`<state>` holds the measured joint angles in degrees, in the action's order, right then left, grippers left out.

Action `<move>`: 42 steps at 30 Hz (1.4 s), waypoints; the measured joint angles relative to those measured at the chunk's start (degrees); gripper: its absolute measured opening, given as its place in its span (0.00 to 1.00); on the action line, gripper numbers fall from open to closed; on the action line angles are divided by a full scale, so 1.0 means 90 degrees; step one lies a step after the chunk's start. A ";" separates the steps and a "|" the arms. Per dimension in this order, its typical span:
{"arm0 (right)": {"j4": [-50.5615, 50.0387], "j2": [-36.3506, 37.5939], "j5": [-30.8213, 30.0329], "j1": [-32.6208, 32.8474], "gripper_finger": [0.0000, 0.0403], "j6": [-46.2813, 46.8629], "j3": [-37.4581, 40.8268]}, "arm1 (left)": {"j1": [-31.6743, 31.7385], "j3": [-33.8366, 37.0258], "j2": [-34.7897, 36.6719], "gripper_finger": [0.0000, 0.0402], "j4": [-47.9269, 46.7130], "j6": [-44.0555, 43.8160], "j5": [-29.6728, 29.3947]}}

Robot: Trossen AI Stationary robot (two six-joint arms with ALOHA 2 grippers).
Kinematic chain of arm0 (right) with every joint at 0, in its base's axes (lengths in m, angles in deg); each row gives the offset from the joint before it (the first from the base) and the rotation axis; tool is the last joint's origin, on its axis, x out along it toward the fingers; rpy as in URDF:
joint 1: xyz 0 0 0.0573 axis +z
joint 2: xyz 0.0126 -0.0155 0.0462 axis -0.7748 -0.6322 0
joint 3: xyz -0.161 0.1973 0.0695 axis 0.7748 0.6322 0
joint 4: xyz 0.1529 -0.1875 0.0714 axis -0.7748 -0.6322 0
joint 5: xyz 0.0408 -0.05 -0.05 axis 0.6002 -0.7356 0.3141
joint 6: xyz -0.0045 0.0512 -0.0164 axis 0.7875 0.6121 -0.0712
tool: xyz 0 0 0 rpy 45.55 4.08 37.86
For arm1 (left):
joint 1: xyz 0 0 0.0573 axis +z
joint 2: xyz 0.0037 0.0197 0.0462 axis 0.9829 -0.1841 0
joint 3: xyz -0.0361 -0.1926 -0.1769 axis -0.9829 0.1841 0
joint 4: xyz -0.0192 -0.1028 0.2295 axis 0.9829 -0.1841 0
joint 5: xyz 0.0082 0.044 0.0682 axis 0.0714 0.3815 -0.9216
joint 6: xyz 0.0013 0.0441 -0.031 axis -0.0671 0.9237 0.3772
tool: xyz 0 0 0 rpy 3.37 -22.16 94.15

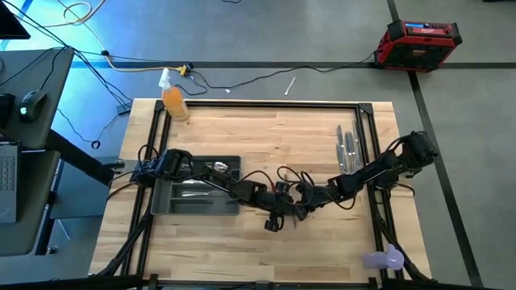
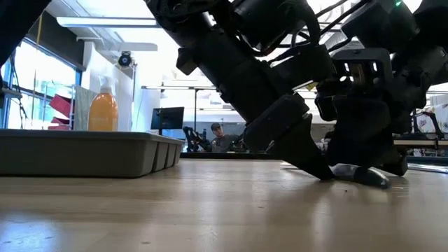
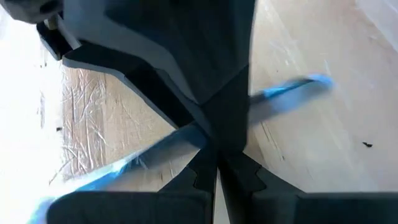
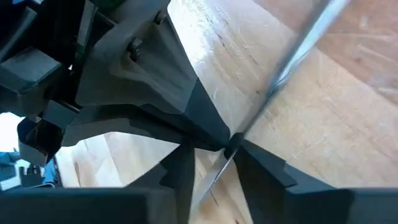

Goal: Sort silverware
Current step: Put the silver knife into the black silverware tray

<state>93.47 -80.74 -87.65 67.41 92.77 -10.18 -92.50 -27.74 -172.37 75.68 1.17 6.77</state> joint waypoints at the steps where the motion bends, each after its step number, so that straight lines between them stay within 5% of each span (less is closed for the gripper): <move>1: -0.0014 -0.0003 -0.0022 0.0000 0.21 -0.0121 -0.0002 | -0.0002 -0.0004 0.0028 0.00 -0.0062 0.0082 -0.0052; 6: -0.0205 -0.0022 -0.0263 0.0018 0.02 -0.0683 -0.0040 | -0.0067 -0.0035 0.0488 0.00 -0.0920 0.0561 -0.0189; 11: -0.0489 -0.0017 -0.0216 0.0036 0.01 -0.1276 -0.0153 | -0.0123 -0.0059 0.0849 0.04 -0.1466 0.0939 0.0048; 18: -0.0738 -0.0032 -0.0081 0.0056 0.00 -0.2168 -0.0394 | 0.0146 -0.0053 0.0698 0.26 -0.1715 0.1359 -0.0074; 25: -0.2160 -0.0017 -0.0067 0.0061 0.00 -0.2579 -0.0983 | 0.0488 -0.0053 0.0603 0.41 -0.2285 0.1073 0.0032; 29: -0.2345 -0.0017 -0.0095 0.0066 0.00 -0.2689 -0.1098 | 0.0582 -0.0053 0.0608 0.35 -0.2482 0.0969 0.0354; 36: -0.2464 -0.0034 -0.0094 0.0083 0.00 -0.2961 -0.1306 | 0.0670 -0.0070 0.0506 0.05 -0.2568 0.0813 0.0647; 42: -0.2963 -0.0023 0.0311 0.0075 0.10 -0.3284 -0.1663 | 0.0569 -0.0059 0.0559 0.01 -0.2598 0.0756 0.0466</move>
<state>66.80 -80.95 -84.85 68.09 63.22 -25.15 -87.38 -28.27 -167.33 52.30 7.97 10.96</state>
